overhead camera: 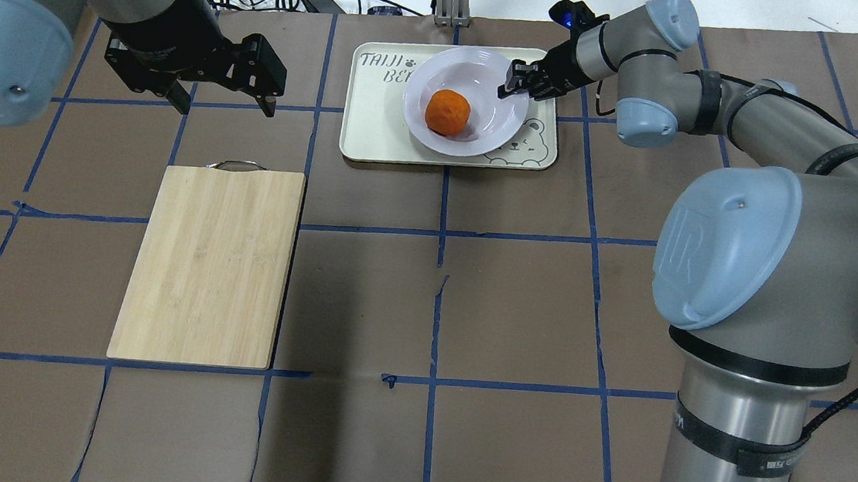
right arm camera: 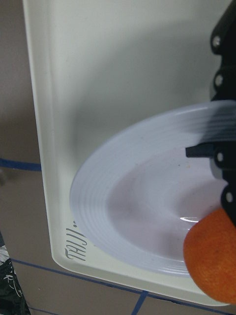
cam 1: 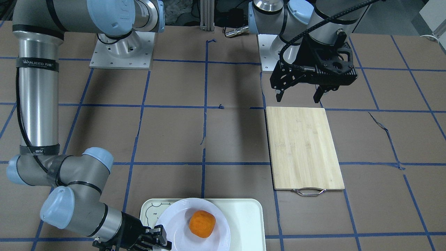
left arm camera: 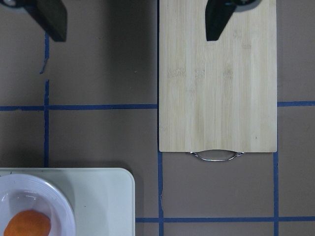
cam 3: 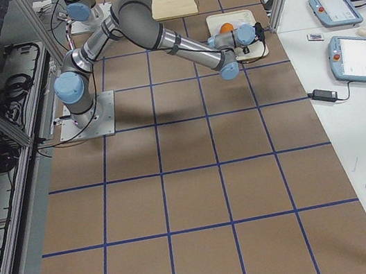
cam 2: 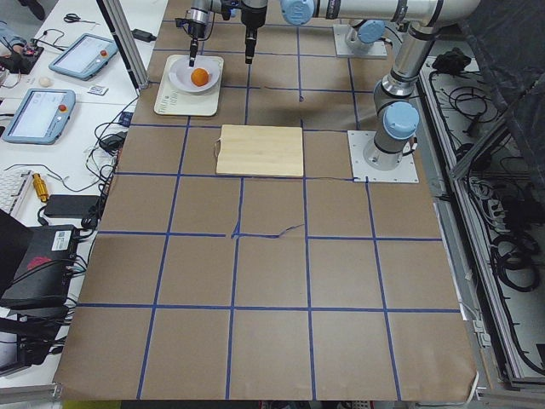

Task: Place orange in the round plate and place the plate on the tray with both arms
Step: 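Open the right gripper and release the plate on the tray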

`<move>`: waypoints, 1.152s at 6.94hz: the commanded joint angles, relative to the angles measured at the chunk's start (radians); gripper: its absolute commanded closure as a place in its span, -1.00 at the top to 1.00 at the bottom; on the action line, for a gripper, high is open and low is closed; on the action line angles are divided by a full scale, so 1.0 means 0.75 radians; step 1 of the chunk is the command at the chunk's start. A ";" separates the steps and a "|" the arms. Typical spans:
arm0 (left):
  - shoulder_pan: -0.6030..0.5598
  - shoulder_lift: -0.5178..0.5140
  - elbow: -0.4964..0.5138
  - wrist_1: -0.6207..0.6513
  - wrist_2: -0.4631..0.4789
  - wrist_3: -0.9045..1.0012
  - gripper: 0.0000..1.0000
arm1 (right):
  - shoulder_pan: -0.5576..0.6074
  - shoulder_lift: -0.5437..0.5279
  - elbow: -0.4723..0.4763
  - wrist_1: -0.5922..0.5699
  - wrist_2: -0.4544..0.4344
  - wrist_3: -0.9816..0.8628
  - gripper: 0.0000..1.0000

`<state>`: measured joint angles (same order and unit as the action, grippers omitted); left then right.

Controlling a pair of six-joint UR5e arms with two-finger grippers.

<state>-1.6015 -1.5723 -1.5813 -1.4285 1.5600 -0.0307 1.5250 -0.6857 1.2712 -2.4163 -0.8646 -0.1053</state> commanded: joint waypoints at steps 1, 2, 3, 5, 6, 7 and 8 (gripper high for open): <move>0.000 0.000 0.000 0.000 0.000 0.000 1.00 | 0.000 -0.010 -0.001 0.000 -0.011 -0.001 0.99; 0.000 0.000 0.000 -0.002 0.000 0.000 1.00 | -0.002 -0.059 -0.001 0.000 -0.021 -0.003 1.00; -0.002 0.000 0.000 0.000 0.000 0.000 1.00 | -0.002 -0.096 0.003 0.000 -0.120 -0.015 1.00; 0.000 0.000 -0.015 0.003 -0.002 0.000 1.00 | -0.004 -0.100 0.003 0.000 -0.150 -0.023 1.00; 0.000 0.002 -0.015 0.003 -0.002 0.000 1.00 | -0.004 -0.149 0.009 0.017 -0.172 -0.021 1.00; 0.000 0.004 -0.013 0.003 0.000 0.000 1.00 | -0.004 -0.249 0.033 0.120 -0.343 -0.023 1.00; 0.000 0.004 -0.015 0.003 0.000 0.000 1.00 | -0.004 -0.373 0.080 0.313 -0.397 -0.023 1.00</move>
<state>-1.6016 -1.5699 -1.5913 -1.4266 1.5595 -0.0307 1.5218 -0.8671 1.2986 -2.3161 -1.0908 -0.1222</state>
